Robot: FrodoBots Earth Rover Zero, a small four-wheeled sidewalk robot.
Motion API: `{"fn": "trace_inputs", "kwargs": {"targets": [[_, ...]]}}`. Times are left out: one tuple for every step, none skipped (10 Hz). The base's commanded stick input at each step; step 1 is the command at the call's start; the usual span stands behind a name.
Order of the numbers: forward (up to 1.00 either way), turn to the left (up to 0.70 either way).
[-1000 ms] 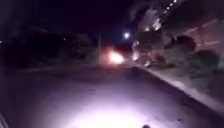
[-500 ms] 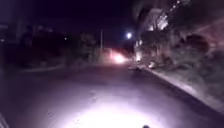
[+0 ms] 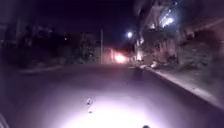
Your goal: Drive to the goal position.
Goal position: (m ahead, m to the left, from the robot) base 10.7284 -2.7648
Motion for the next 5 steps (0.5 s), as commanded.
{"fn": "trace_inputs", "kwargs": {"targets": [[0.70, 0.00], [0.70, 0.00], [0.70, 0.00], [0.70, -0.21], [0.70, -0.35]]}}
